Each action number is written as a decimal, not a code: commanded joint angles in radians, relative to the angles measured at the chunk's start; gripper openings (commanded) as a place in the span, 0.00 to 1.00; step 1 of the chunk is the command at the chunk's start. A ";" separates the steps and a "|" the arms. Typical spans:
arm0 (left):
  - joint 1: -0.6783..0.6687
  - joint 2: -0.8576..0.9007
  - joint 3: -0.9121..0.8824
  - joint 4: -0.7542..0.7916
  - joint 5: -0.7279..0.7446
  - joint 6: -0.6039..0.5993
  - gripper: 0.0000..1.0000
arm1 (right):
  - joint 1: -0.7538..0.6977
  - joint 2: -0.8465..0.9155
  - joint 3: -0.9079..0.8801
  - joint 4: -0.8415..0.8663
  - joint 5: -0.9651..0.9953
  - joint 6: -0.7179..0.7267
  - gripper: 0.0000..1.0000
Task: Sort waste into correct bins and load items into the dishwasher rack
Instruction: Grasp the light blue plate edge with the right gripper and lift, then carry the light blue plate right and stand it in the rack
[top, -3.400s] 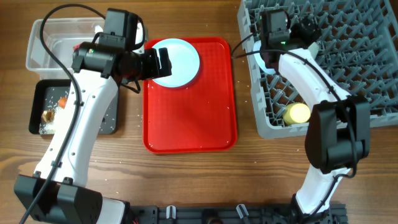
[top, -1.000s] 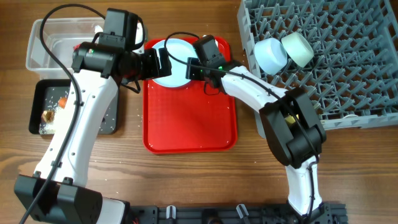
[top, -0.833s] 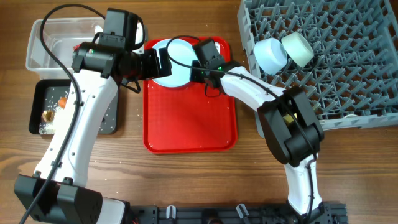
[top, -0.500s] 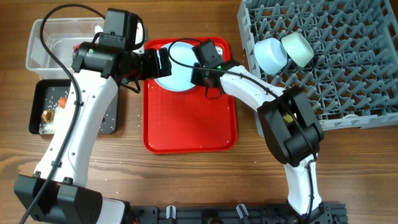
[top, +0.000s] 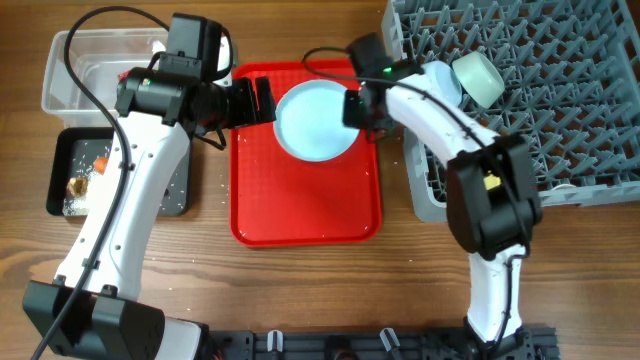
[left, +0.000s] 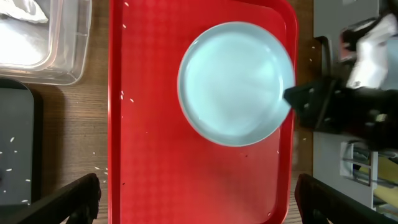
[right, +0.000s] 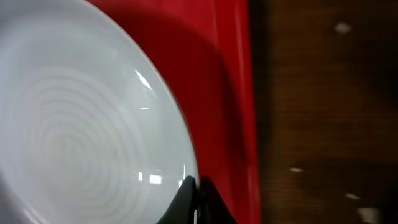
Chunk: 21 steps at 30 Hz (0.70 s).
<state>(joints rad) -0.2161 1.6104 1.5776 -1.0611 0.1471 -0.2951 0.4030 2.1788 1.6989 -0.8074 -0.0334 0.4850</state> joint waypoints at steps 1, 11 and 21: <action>-0.005 0.006 0.006 0.003 0.005 -0.008 1.00 | -0.013 -0.112 0.018 0.010 -0.024 -0.111 0.04; -0.005 0.006 0.006 0.003 0.005 -0.008 1.00 | -0.019 -0.174 0.024 0.000 0.022 -0.197 0.04; -0.005 0.006 0.006 0.003 0.005 -0.008 1.00 | -0.177 -0.447 0.087 0.033 0.417 -0.343 0.04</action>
<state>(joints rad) -0.2161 1.6104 1.5776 -1.0611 0.1471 -0.2947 0.2970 1.8843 1.7363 -0.8062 0.1982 0.2359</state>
